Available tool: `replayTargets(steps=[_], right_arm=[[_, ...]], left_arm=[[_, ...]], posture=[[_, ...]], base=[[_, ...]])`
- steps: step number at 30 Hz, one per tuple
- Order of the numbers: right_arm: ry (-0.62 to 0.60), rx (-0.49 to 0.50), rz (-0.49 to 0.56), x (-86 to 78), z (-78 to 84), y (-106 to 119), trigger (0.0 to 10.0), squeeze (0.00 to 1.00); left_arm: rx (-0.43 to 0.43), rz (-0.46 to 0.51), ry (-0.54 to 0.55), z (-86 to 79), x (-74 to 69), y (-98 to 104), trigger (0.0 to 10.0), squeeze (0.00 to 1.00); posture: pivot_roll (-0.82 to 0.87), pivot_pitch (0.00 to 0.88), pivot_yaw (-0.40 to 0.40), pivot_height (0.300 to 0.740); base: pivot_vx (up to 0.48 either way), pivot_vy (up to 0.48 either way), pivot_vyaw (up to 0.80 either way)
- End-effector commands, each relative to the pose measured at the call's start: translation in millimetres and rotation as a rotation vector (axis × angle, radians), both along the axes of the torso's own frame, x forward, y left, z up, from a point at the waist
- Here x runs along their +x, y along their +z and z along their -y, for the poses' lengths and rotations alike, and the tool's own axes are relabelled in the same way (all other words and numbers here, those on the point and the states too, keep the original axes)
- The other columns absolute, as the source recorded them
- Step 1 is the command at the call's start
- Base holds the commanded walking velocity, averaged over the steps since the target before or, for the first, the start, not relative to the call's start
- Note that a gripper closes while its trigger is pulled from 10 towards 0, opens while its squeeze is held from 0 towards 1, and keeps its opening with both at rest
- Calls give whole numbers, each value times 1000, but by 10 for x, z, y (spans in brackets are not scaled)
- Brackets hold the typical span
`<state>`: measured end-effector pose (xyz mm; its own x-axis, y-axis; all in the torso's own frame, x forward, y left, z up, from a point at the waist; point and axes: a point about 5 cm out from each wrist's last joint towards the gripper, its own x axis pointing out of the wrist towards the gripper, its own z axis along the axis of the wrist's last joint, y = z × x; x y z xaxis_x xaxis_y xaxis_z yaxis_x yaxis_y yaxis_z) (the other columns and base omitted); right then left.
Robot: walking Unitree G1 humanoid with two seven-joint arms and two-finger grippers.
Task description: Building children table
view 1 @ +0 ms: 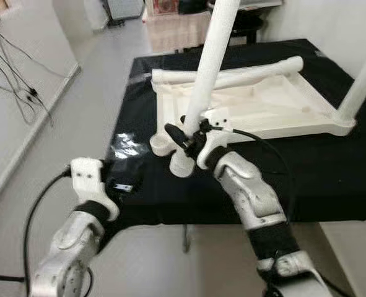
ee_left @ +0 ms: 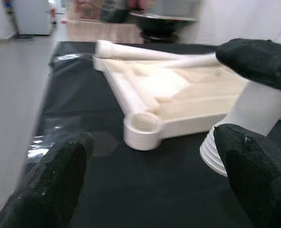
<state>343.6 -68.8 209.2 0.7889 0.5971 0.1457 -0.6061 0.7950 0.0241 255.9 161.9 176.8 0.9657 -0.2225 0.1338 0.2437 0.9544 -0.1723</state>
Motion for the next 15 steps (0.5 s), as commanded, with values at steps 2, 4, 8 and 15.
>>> replayTargets(steps=[2, 4, 8, 15], right_arm=[[39, 59, 8, -42, -125, 44, 10000, 0], [22, 66, -3, -29, -121, 44, 10000, 0], [14, 56, -1, -19, -121, 47, 10000, 0], [44, 69, -6, -34, -144, 48, 10000, 0]], left_arm=[[5, -19, 18, -52, -4, -47, 10000, 0], [5, -17, 16, -52, -2, -45, 10000, 0], [6, -14, 13, -49, -2, -40, 10000, 0], [36, -10, -18, -7, -20, -42, 10000, 0]], posture=[[-80, 93, 55, 740], [-81, 93, 56, 740], [-79, 94, 54, 740], [-77, 97, 54, 740]], base=[[351, 0, 400], [360, 0, 0], [361, 0, 0], [249, 0, 0]])
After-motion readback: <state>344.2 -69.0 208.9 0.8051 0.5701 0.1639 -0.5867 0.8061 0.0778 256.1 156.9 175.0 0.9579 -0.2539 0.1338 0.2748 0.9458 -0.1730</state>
